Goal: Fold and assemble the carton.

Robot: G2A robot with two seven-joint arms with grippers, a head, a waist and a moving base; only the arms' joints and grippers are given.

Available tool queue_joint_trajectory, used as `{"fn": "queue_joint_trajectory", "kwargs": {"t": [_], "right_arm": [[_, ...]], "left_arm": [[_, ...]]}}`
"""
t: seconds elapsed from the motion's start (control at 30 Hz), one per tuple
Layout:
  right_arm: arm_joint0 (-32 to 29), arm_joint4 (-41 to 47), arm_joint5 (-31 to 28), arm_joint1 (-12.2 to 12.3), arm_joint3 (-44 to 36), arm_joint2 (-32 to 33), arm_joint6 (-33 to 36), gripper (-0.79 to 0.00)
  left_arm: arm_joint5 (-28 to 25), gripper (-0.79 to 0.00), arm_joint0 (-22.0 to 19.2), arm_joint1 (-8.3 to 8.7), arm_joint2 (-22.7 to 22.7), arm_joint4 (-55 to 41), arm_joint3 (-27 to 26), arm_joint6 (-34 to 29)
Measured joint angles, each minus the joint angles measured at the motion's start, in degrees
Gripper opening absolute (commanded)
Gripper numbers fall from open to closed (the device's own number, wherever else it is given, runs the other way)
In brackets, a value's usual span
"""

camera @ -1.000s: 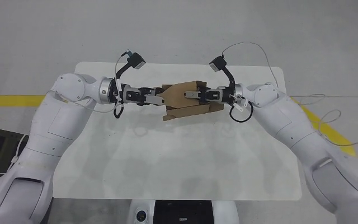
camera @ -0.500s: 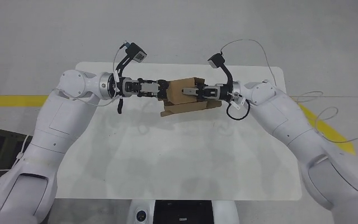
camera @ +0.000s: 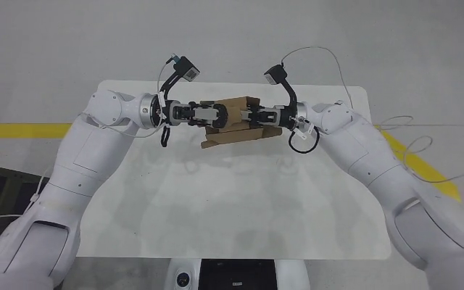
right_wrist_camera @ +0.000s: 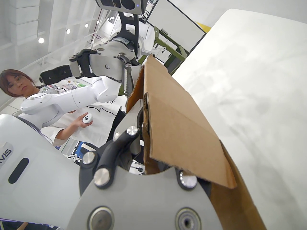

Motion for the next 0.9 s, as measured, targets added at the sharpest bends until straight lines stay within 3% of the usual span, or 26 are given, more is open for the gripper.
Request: {"fn": "queue_joint_trajectory", "kwargs": {"t": [0.4, 0.9], "right_arm": [[-0.48, -0.30, 0.36, 0.17, 1.16, 1.40, 0.36, -0.785], [-1.85, -0.37, 2.00, 3.35, -0.60, 5.64, 2.00, -0.785]], "left_arm": [[-0.53, 0.000, -0.26, -0.80, -0.46, 0.86, -0.08, 0.41], [-2.20, 0.000, 0.24, -0.66, -2.86, 4.81, 3.62, -0.94]]}}
